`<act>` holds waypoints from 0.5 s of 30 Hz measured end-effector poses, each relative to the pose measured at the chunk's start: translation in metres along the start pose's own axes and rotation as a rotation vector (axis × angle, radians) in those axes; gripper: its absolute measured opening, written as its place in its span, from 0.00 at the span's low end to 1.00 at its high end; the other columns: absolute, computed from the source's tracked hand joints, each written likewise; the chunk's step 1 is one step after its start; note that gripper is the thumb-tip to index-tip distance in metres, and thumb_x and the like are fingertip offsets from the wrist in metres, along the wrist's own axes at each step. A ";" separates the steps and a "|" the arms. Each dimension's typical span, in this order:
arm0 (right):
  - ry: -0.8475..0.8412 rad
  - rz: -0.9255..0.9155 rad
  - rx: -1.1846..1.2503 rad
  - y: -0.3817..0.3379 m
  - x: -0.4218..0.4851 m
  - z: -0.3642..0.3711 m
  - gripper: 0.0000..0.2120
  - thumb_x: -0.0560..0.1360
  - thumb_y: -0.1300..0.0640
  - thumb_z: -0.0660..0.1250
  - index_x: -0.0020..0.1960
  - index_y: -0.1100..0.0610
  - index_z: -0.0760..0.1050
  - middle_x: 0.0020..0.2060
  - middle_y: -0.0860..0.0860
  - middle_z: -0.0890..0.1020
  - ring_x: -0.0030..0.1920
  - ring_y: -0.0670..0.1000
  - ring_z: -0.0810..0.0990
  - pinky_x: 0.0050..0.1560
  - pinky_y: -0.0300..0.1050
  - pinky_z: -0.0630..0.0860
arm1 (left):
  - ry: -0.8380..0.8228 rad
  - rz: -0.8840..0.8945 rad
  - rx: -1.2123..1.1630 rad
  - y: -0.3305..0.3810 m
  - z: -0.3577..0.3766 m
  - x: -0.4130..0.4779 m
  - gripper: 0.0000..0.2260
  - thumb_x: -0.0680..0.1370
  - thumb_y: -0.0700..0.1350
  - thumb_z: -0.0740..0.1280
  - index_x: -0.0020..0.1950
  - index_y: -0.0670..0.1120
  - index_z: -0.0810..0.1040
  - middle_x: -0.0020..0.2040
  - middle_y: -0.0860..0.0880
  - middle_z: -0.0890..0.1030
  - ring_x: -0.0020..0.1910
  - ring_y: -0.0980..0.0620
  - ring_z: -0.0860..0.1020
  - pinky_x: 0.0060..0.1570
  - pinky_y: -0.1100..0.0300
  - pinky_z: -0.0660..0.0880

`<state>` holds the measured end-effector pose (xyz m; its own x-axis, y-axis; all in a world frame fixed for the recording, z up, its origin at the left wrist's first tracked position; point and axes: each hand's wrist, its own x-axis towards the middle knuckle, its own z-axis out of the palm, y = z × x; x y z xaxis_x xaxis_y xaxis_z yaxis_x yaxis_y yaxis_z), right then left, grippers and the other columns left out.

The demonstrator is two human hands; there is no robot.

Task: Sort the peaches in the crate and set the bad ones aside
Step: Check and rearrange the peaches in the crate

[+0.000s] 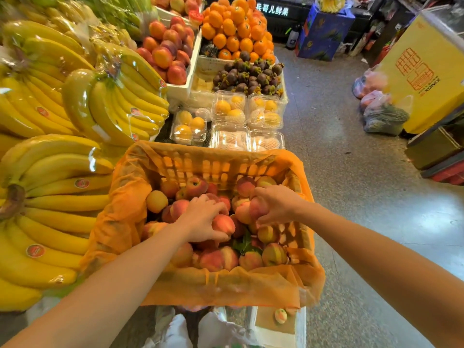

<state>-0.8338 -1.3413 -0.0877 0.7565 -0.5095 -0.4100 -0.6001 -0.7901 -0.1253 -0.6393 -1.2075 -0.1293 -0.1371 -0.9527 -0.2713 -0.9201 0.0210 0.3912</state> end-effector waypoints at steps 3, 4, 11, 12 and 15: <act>-0.002 -0.045 0.174 -0.008 0.010 -0.009 0.31 0.67 0.43 0.75 0.65 0.53 0.71 0.55 0.50 0.77 0.56 0.52 0.75 0.53 0.47 0.72 | 0.097 -0.090 -0.242 -0.013 -0.011 -0.023 0.27 0.67 0.66 0.70 0.61 0.57 0.71 0.57 0.56 0.76 0.54 0.54 0.74 0.53 0.53 0.75; -0.006 -0.060 0.261 -0.012 0.014 -0.013 0.30 0.67 0.43 0.75 0.64 0.52 0.72 0.57 0.49 0.77 0.57 0.51 0.75 0.56 0.47 0.72 | 0.123 -0.124 -0.280 -0.016 -0.015 -0.031 0.27 0.66 0.67 0.70 0.60 0.57 0.71 0.56 0.56 0.76 0.53 0.55 0.74 0.51 0.53 0.76; 0.015 -0.142 0.657 -0.068 0.053 -0.030 0.30 0.68 0.49 0.77 0.66 0.52 0.72 0.60 0.49 0.76 0.62 0.49 0.74 0.59 0.43 0.73 | 0.376 -0.287 -0.172 -0.037 -0.034 -0.091 0.27 0.67 0.68 0.69 0.59 0.55 0.73 0.52 0.56 0.78 0.49 0.57 0.75 0.47 0.59 0.74; 0.021 -0.155 0.678 -0.077 0.059 -0.029 0.31 0.68 0.49 0.77 0.67 0.52 0.72 0.60 0.48 0.75 0.62 0.49 0.74 0.56 0.40 0.72 | 0.418 -0.297 -0.181 -0.039 -0.034 -0.101 0.27 0.66 0.69 0.67 0.59 0.55 0.73 0.52 0.56 0.78 0.50 0.56 0.75 0.48 0.59 0.74; 0.057 -0.169 0.654 -0.099 0.078 -0.027 0.31 0.69 0.50 0.76 0.68 0.54 0.70 0.58 0.48 0.73 0.58 0.46 0.72 0.51 0.37 0.69 | 0.575 -0.314 -0.158 -0.045 -0.037 -0.123 0.29 0.66 0.70 0.65 0.59 0.54 0.75 0.53 0.56 0.79 0.50 0.56 0.76 0.47 0.62 0.68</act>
<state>-0.7084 -1.3121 -0.0832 0.8557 -0.4284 -0.2903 -0.4923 -0.5010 -0.7118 -0.5676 -1.1027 -0.0807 0.3853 -0.9172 0.1017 -0.8139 -0.2858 0.5058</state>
